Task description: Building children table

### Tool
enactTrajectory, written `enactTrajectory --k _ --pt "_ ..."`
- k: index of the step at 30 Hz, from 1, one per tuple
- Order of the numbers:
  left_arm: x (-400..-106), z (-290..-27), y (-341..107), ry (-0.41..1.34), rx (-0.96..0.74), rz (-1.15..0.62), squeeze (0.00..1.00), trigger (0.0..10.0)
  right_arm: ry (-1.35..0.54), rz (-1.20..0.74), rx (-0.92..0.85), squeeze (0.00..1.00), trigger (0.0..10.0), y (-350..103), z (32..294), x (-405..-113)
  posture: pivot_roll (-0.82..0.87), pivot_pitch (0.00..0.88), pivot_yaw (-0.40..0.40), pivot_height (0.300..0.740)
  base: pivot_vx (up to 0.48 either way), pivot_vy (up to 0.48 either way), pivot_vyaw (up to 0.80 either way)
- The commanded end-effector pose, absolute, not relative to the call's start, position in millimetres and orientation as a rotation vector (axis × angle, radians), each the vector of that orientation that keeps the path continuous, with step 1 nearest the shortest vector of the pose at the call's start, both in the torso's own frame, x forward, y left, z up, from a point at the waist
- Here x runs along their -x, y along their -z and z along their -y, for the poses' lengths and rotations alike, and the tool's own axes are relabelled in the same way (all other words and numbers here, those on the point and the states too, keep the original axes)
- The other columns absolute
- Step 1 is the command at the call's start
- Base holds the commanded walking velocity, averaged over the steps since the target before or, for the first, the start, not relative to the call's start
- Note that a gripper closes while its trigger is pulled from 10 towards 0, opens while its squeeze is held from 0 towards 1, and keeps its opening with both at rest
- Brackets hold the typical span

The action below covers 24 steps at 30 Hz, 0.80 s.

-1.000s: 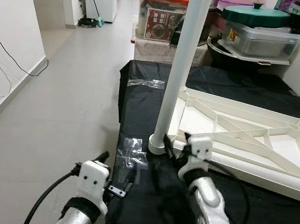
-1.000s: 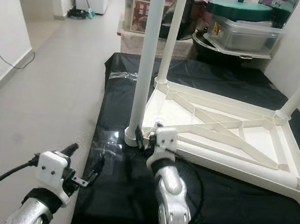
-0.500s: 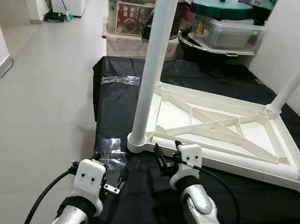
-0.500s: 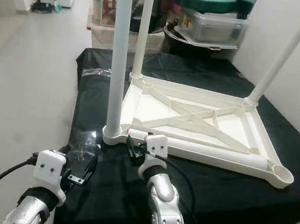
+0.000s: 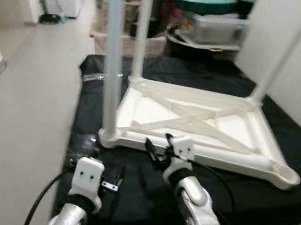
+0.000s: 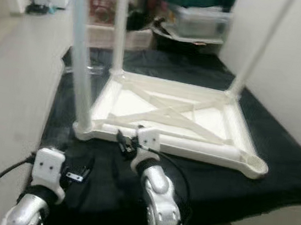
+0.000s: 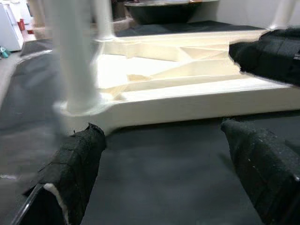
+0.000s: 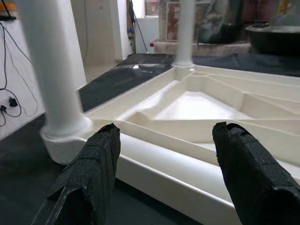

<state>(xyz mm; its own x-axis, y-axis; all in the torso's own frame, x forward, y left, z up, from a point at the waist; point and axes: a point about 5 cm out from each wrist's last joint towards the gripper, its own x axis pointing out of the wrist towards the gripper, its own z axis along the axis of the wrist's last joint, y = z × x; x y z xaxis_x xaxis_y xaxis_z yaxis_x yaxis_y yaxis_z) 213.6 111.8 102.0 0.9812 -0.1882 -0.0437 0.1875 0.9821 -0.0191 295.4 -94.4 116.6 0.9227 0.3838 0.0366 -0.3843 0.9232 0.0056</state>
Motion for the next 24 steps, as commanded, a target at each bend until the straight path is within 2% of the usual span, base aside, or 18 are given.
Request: enactTrajectory --k 1,6,17,24 --pt "-212.6 -107.1 -99.7 0.205 0.030 -0.060 0.00 10.0 -0.366 0.040 -0.006 0.00 10.0 -116.7 102.7 -296.2 -0.01 0.000 -0.028 0.740 0.000 -0.428 0.00" --pt "-212.8 -107.8 -99.0 0.203 0.036 -0.066 0.00 10.0 -0.337 0.054 0.007 0.00 10.0 -121.4 108.2 -306.8 -0.01 0.000 -0.028 0.740 0.109 -0.409 0.00" --pt "-213.4 -108.4 -98.6 0.199 0.048 -0.070 0.00 10.0 -0.315 0.090 0.004 0.00 10.0 -133.7 112.0 -321.4 -0.01 0.000 -0.026 0.740 0.350 -0.324 0.00" --pt "-213.6 -110.6 -99.9 0.176 0.078 -0.066 0.00 10.0 -0.343 0.088 -0.064 0.00 10.0 -147.8 113.5 -338.1 -0.01 0.000 -0.030 0.740 0.000 0.000 0.00"
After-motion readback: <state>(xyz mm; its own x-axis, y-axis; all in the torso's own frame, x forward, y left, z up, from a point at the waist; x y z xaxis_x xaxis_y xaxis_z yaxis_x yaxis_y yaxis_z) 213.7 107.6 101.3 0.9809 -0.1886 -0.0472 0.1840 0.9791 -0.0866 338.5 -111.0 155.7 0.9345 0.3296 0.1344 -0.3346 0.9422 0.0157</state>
